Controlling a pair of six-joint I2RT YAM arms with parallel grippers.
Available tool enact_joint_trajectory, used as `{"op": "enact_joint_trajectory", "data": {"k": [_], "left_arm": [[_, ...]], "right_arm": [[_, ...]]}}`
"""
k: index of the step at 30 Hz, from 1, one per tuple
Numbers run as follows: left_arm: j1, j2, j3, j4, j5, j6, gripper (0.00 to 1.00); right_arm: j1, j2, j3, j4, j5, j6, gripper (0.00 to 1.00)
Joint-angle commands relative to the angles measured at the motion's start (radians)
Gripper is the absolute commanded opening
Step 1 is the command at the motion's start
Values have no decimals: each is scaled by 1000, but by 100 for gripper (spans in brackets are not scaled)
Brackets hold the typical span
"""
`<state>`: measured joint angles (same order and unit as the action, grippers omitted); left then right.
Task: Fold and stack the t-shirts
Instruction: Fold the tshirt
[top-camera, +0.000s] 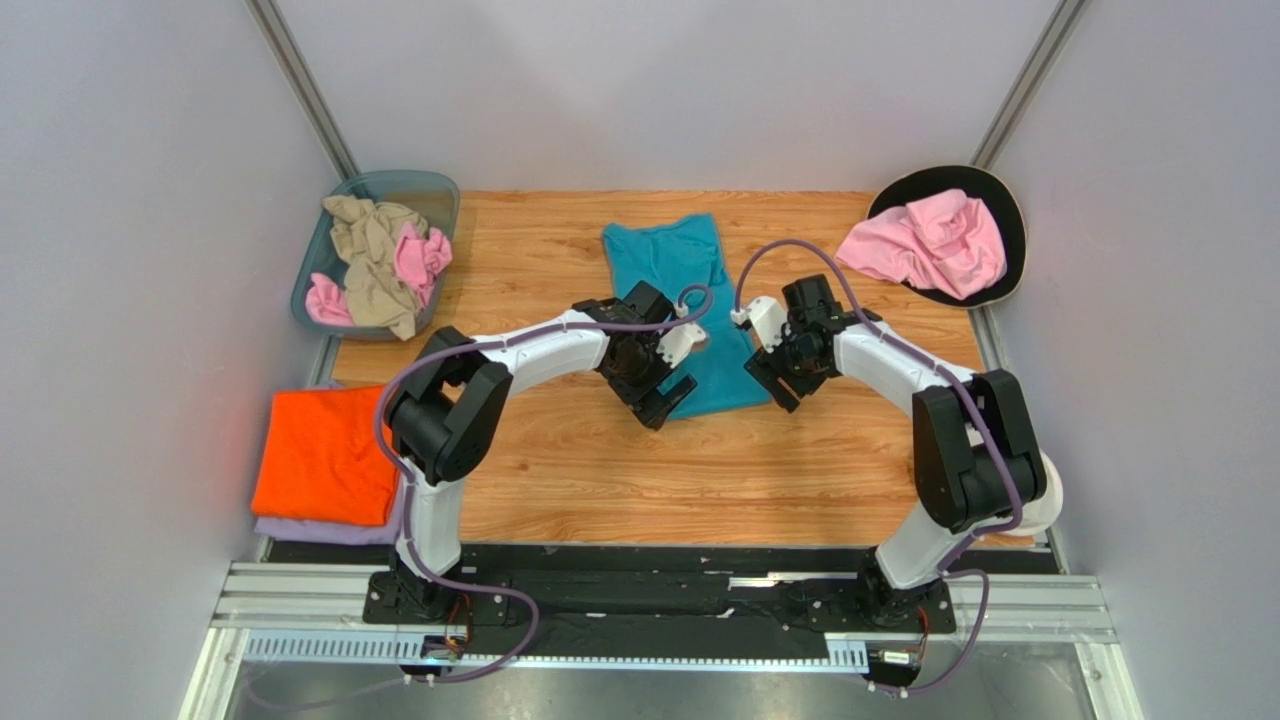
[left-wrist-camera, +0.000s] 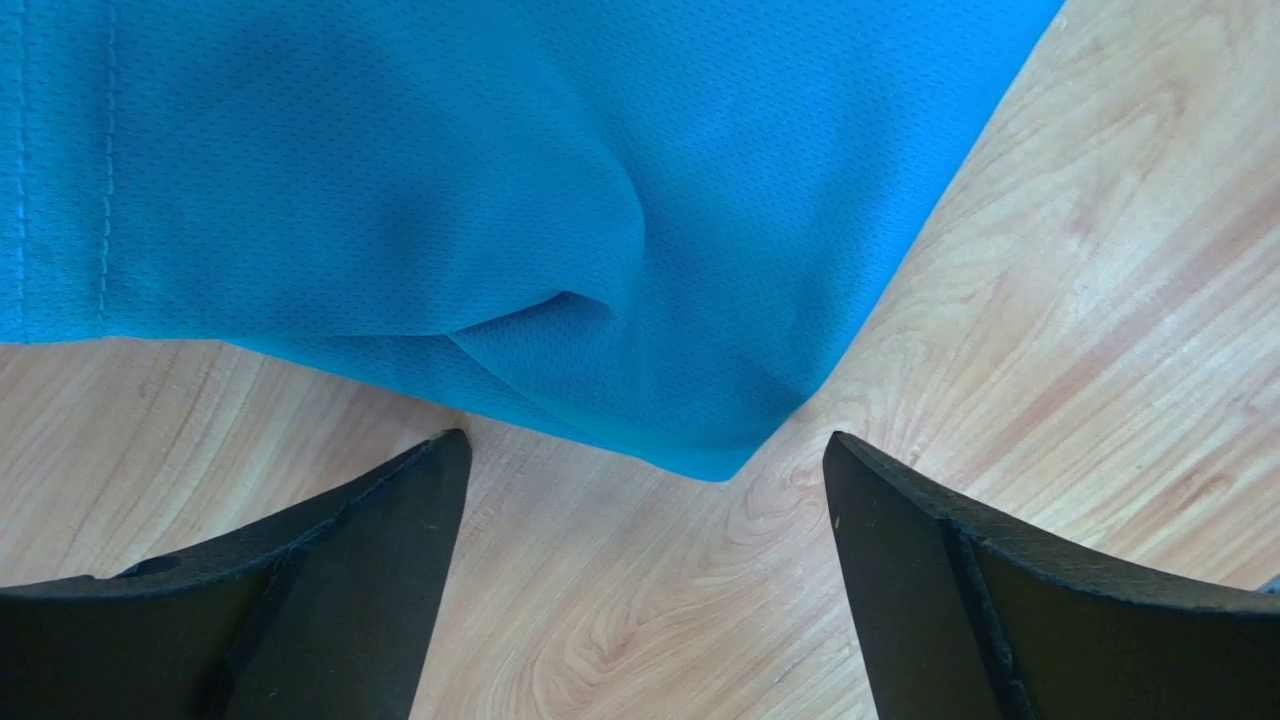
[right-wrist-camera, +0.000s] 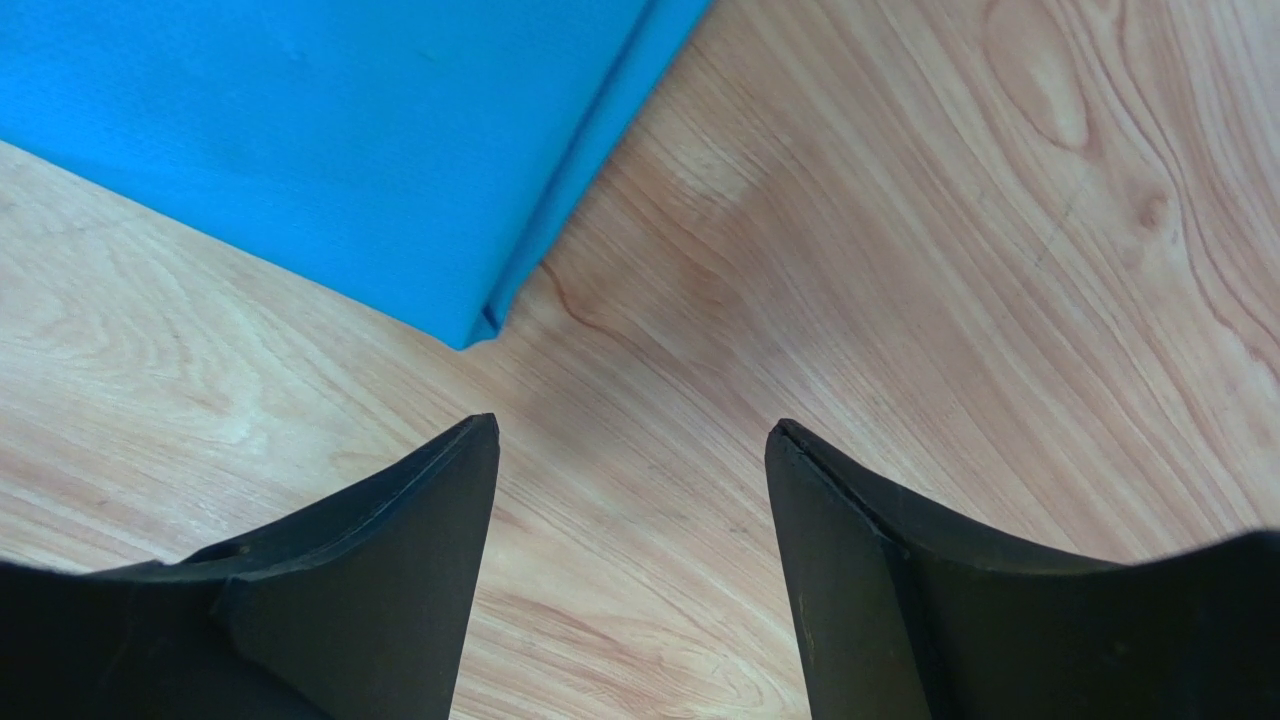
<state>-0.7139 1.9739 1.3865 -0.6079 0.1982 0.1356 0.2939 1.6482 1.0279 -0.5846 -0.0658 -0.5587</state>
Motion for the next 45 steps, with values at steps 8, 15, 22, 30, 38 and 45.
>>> {"op": "enact_joint_trajectory", "data": {"k": [8, 15, 22, 30, 38, 45], "left_arm": [[-67, 48, 48, -10, -121, -1, 91], [-110, 66, 45, -6, -167, 7, 82], [-110, 59, 8, 3, -172, 21, 60], [-107, 28, -40, 26, -183, 62, 20], [-82, -17, -72, 33, -143, 96, 0], [-75, -58, -101, 33, -109, 139, 0]], "right_arm": [[-27, -18, 24, 29, -57, -9, 69], [-25, -13, 12, 32, -62, -12, 69], [-27, -16, 6, 37, -66, -10, 68], [-27, -10, -8, 28, -80, -13, 68], [-27, -37, -31, 2, -155, -18, 68], [-4, -39, -22, -23, -204, -21, 67]]}}
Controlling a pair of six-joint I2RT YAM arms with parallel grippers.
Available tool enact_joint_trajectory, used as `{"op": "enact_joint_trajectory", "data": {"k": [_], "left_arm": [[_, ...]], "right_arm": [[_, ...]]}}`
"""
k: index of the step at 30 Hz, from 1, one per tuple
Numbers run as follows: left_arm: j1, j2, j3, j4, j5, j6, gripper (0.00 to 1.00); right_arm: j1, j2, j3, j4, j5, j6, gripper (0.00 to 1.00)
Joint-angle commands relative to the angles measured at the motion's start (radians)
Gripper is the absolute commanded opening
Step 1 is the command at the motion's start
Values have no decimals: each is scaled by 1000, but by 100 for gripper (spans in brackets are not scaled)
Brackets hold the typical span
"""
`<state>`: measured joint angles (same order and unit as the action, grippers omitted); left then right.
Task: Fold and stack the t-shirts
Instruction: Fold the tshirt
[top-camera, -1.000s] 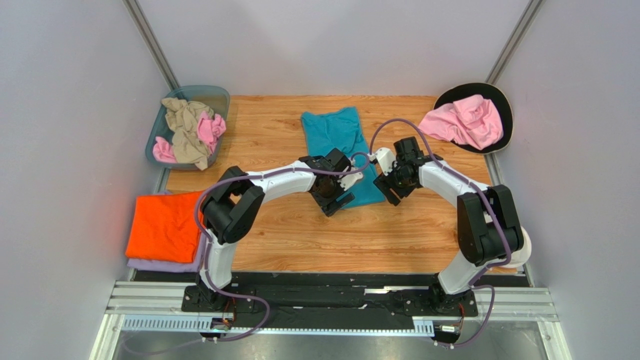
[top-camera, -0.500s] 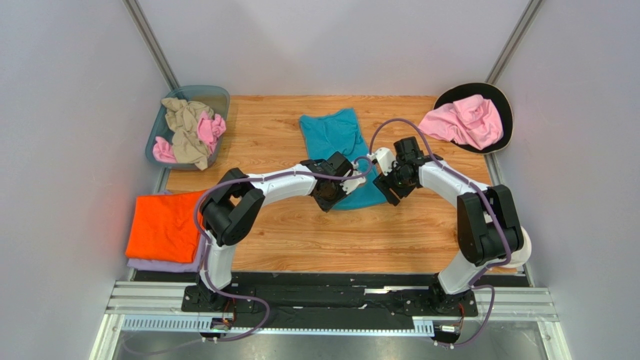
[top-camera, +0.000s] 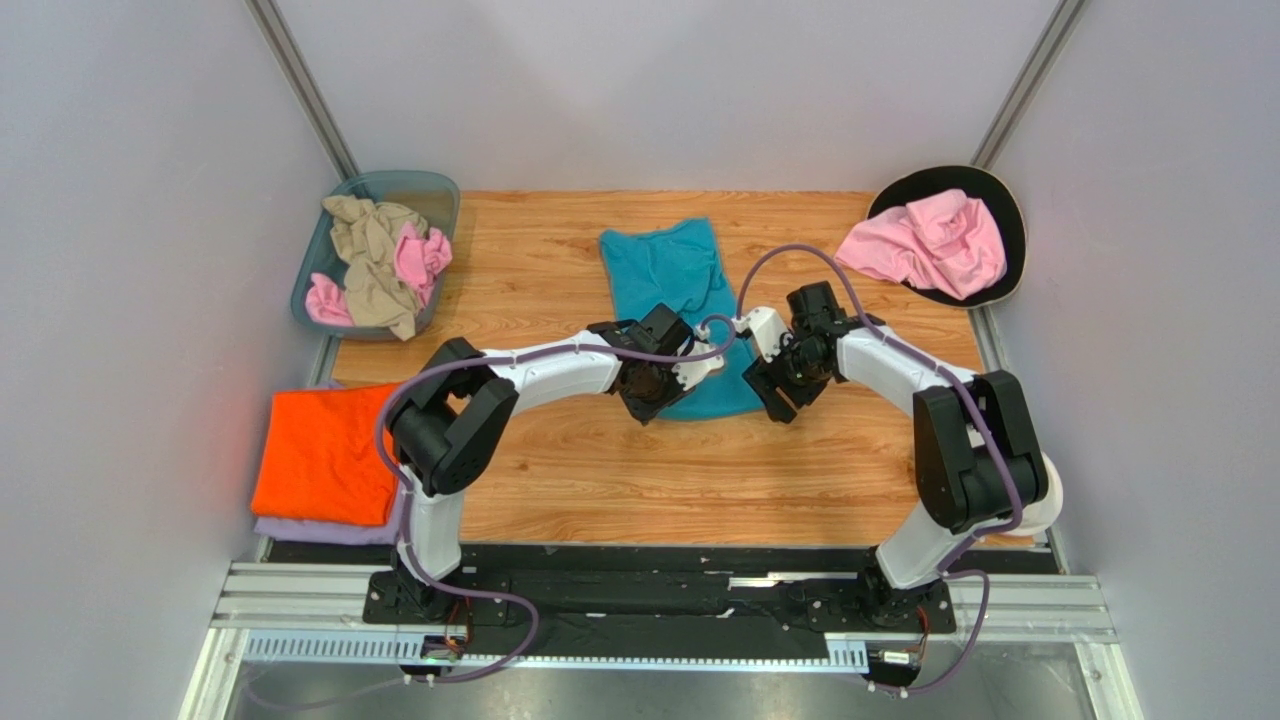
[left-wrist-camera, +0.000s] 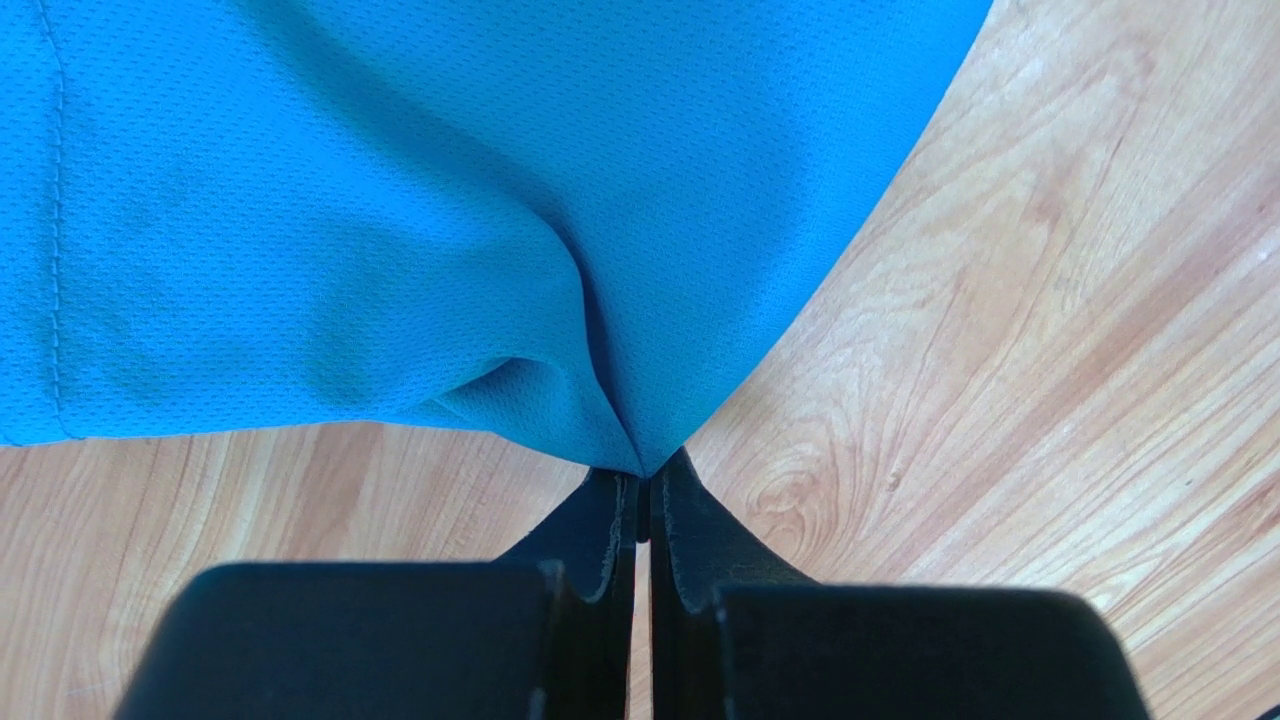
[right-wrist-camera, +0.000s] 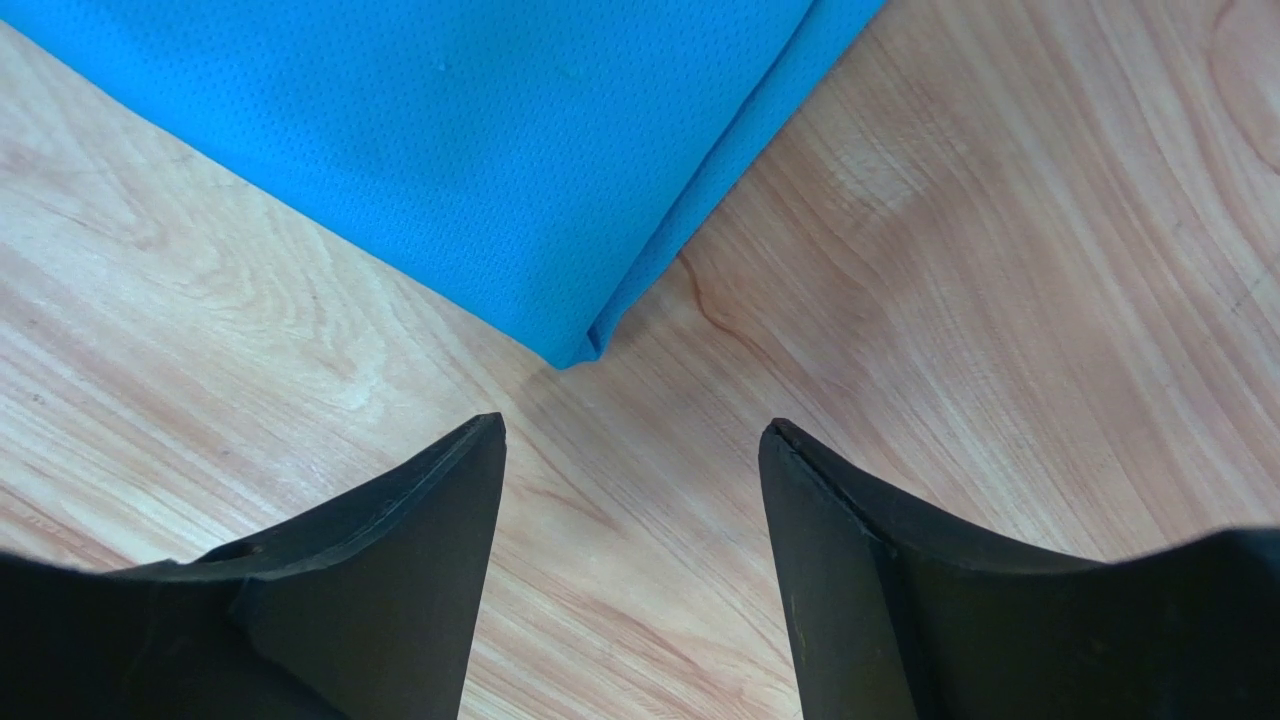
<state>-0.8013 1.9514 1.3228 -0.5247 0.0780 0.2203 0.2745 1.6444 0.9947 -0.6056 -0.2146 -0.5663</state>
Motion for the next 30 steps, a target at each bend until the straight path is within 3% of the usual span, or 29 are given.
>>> {"op": "enact_joint_trajectory", "data": {"k": [1, 13, 17, 22, 26, 30], "left_arm": [[13, -37, -45, -49, 16, 59, 0], [11, -54, -56, -64, 45, 77, 0], [13, -55, -53, -74, 46, 80, 0], [13, -66, -63, -74, 46, 86, 0], [13, -77, -83, -77, 60, 97, 0], [13, -100, -118, -78, 81, 108, 0]], "right_arm": [[18, -35, 15, 0, -61, -14, 67], [84, 48, 61, 38, -101, -21, 64], [84, 91, 71, 46, -92, -30, 58], [84, 132, 90, 53, -92, -30, 37], [86, 140, 87, 35, -100, -32, 7], [91, 111, 65, -3, -106, -35, 0]]}}
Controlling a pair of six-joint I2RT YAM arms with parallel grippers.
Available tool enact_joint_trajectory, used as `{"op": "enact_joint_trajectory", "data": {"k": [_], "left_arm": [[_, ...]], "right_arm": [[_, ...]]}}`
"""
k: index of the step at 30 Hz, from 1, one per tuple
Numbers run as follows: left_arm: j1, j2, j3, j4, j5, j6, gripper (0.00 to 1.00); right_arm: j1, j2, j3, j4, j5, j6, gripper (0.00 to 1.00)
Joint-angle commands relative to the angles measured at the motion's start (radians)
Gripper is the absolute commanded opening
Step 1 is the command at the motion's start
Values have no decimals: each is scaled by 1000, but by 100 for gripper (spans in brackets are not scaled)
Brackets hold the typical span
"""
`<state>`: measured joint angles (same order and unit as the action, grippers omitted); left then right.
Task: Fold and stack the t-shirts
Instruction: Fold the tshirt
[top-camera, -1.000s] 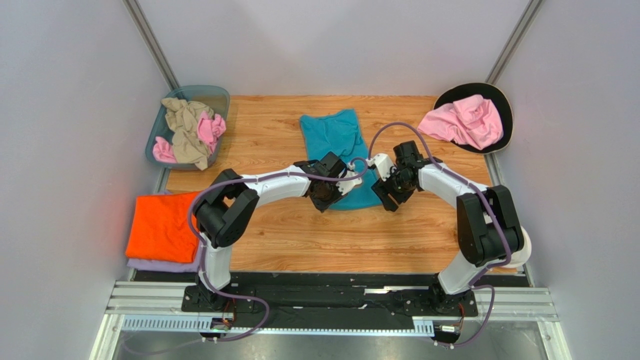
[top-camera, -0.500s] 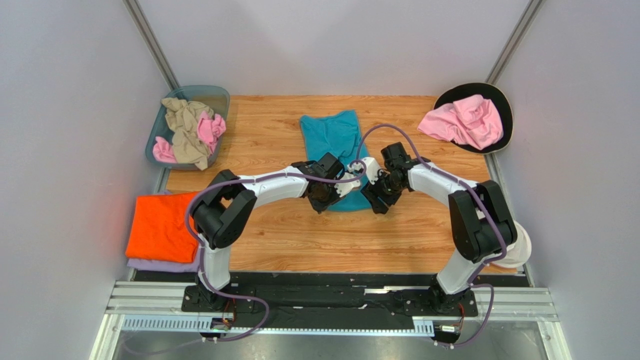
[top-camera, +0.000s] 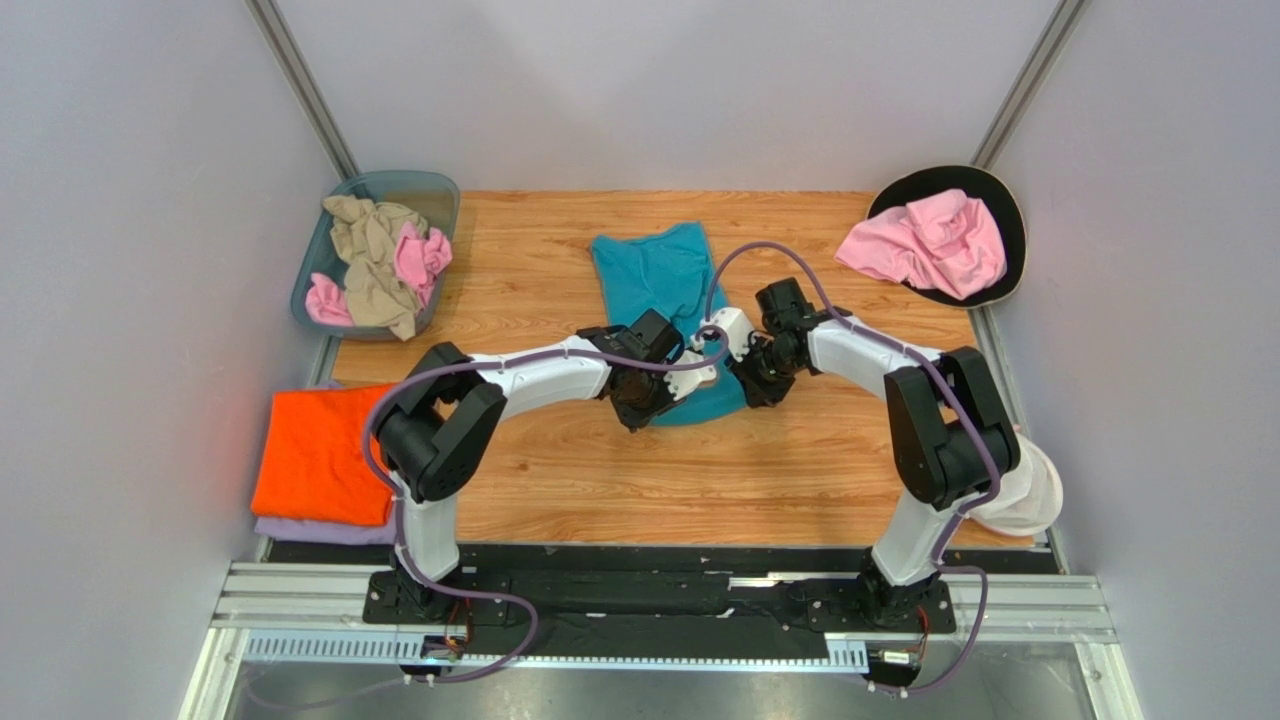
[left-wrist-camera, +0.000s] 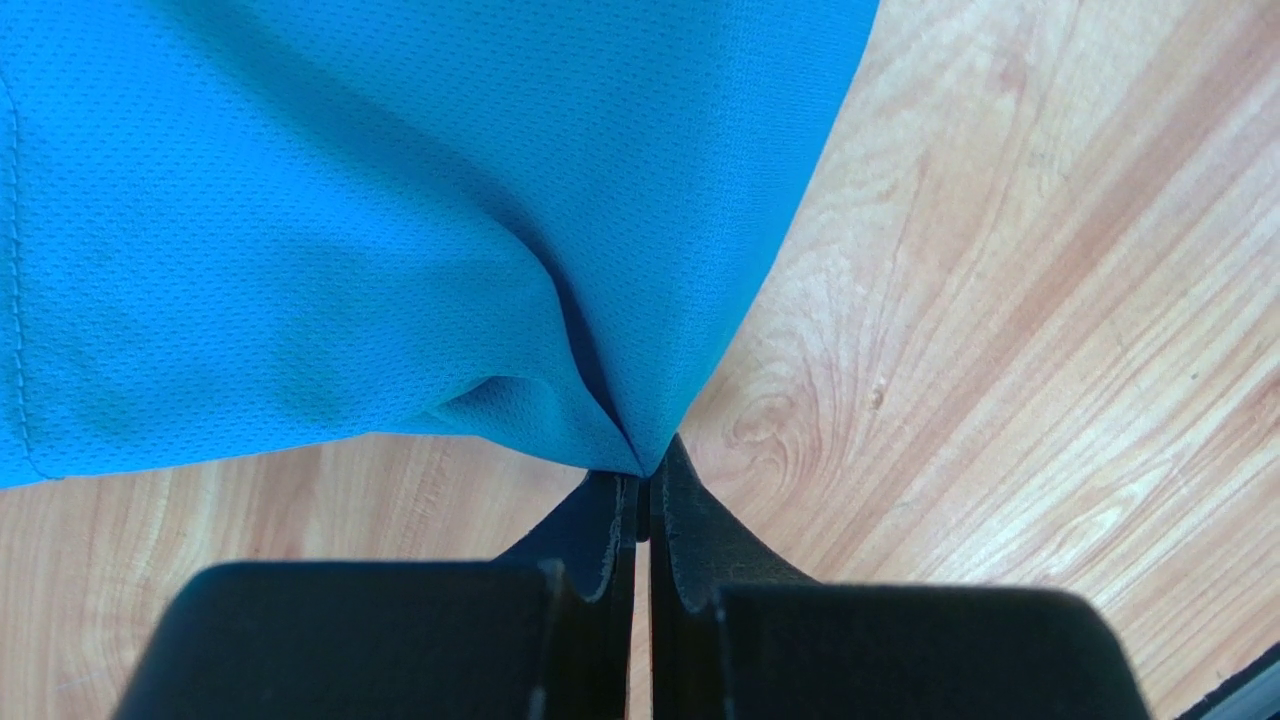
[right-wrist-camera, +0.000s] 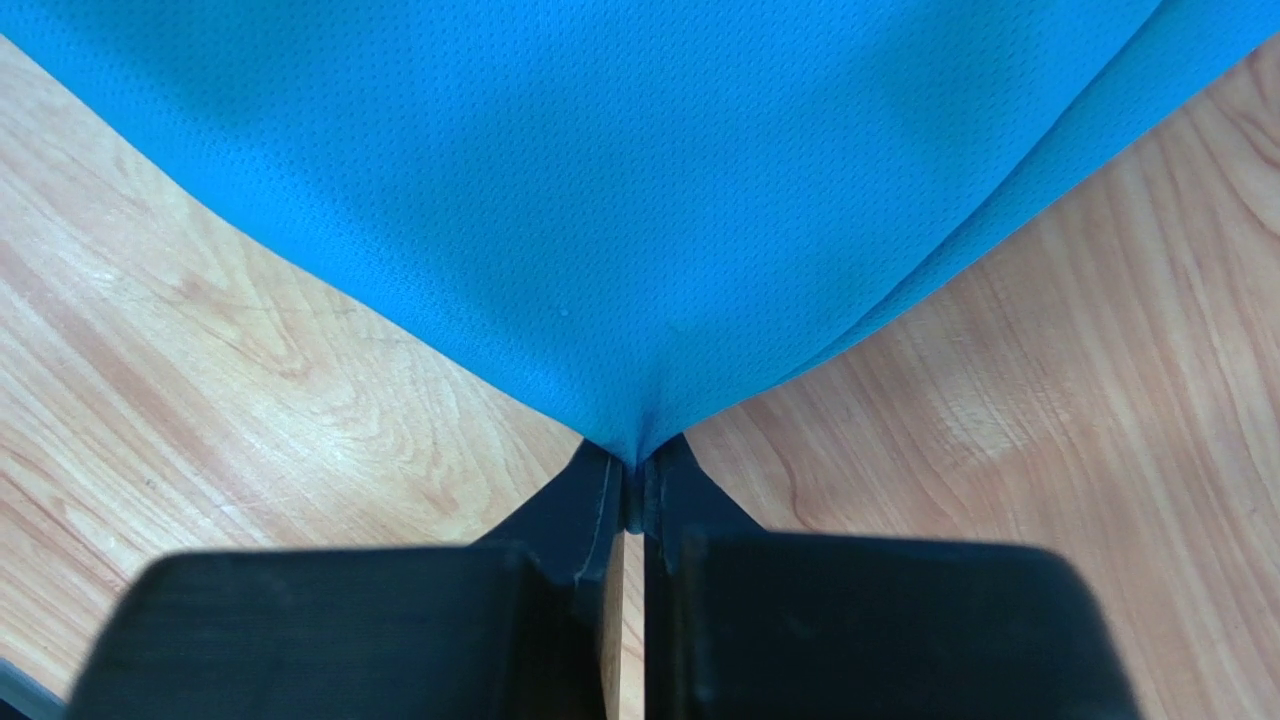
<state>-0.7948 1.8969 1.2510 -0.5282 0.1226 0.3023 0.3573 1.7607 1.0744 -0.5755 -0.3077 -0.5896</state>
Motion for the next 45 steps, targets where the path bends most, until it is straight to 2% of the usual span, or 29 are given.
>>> {"op": "enact_joint_trajectory", "data": {"k": [1, 8, 15, 23, 28, 33, 38, 45], "left_arm": [[6, -54, -53, -75, 49, 29, 0], [6, -96, -107, -102, 109, 61, 0], [6, -165, -185, -139, 176, 104, 0], [6, -337, -246, -167, 221, 126, 0], [5, -470, -217, -176, 178, 146, 0], [29, -504, -159, -138, 112, 167, 0], [78, -452, -119, -98, 92, 184, 0], [150, -337, -64, -44, 88, 196, 0]], "right_arm": [[12, -24, -19, -44, -13, -13, 0], [78, -142, -91, -148, -7, -26, 0], [135, -268, -100, -325, -16, -52, 0], [152, -380, -91, -383, -11, -27, 0], [152, -434, -62, -377, -5, -1, 0], [152, -431, 2, -376, 28, 5, 0], [151, -394, 99, -366, 79, -18, 0], [146, -236, 234, -319, 119, -56, 0]]}}
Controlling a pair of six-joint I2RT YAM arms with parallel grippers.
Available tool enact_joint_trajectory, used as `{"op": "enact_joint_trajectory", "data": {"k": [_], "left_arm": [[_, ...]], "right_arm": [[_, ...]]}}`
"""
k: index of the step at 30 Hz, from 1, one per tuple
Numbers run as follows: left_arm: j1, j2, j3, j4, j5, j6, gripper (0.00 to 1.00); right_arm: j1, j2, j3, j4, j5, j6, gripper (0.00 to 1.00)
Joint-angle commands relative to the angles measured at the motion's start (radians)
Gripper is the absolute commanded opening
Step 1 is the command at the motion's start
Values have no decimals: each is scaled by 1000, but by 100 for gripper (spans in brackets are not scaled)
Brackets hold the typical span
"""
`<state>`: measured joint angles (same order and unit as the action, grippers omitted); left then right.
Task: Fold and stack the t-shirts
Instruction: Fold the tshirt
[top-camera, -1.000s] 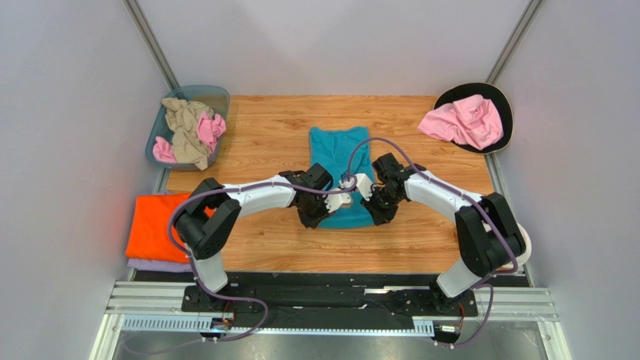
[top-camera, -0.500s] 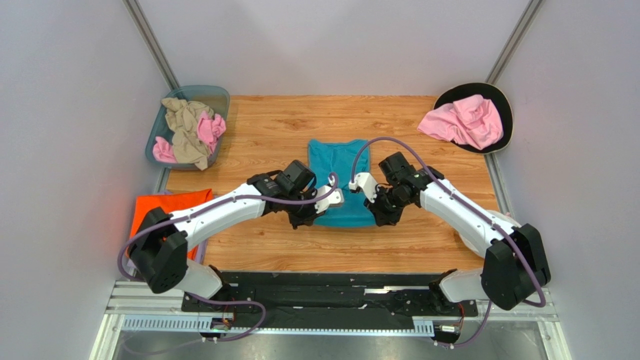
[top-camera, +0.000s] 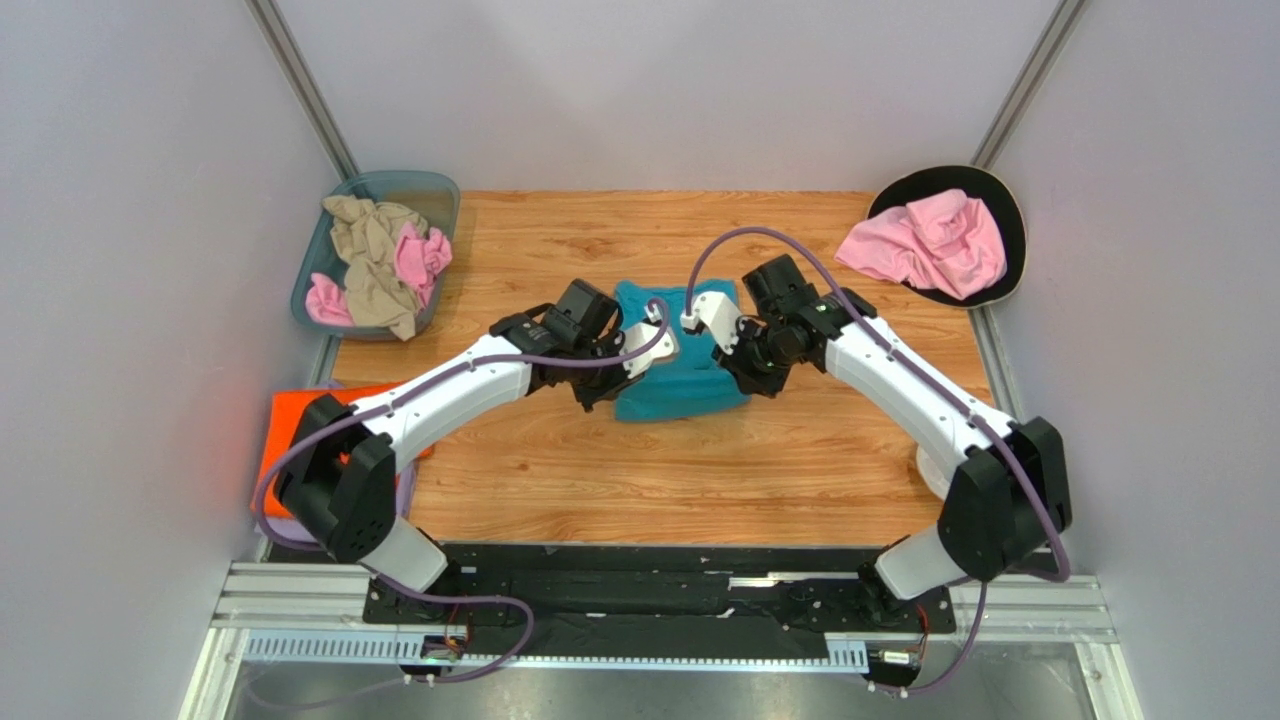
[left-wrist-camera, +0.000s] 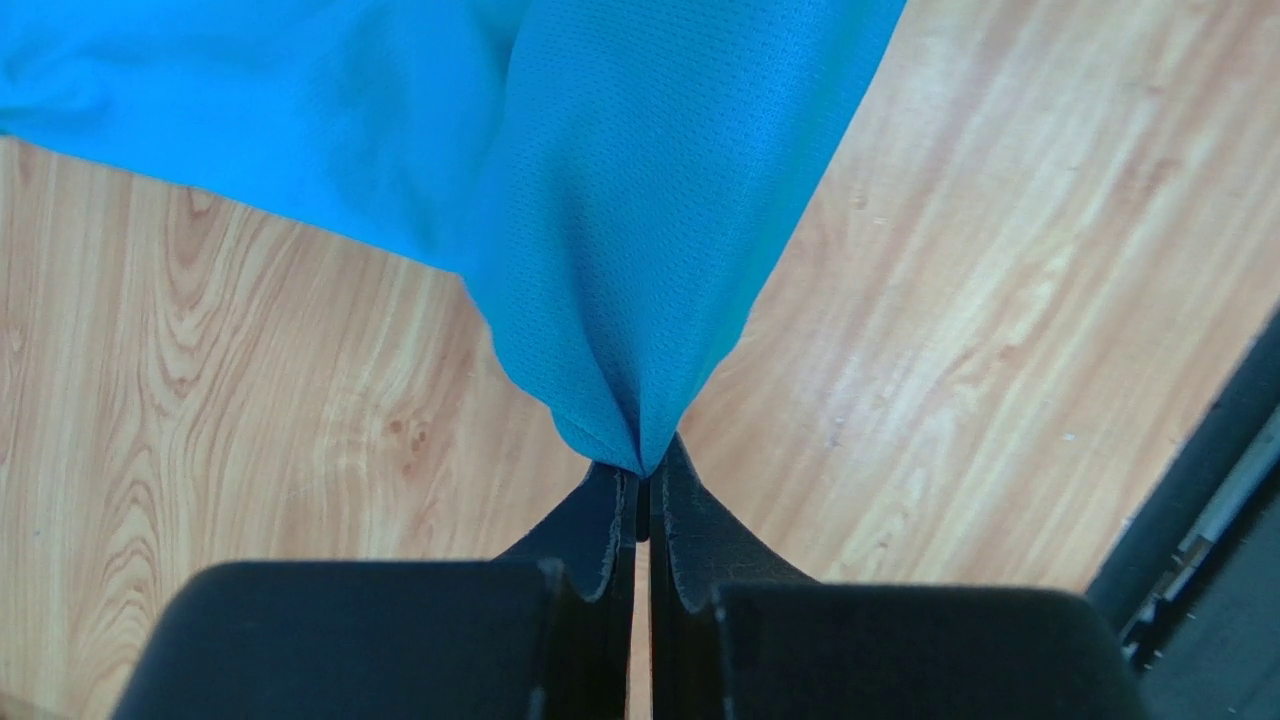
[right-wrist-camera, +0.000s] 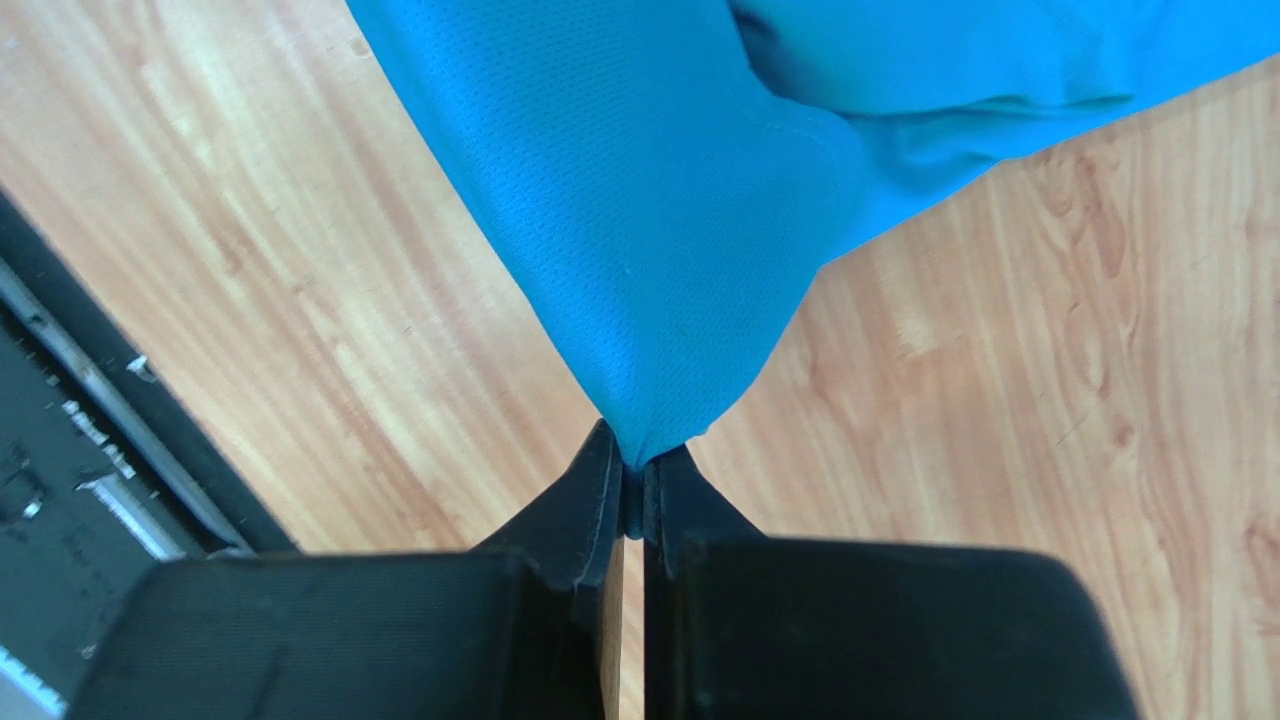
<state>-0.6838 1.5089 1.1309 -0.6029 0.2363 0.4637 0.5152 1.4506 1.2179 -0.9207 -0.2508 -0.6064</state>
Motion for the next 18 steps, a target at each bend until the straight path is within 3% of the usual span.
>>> {"op": "enact_joint_trajectory", "data": {"k": [1, 9, 18], "left_arm": [[59, 60, 64, 38, -25, 38, 0], [116, 152, 173, 54, -14, 64, 0], [130, 185, 274, 48, -9, 75, 0]], "right_arm": [[-15, 111, 106, 29, 64, -47, 0], [-49, 254, 270, 34, 81, -79, 0], [-63, 294, 364, 8, 90, -102, 0]]}}
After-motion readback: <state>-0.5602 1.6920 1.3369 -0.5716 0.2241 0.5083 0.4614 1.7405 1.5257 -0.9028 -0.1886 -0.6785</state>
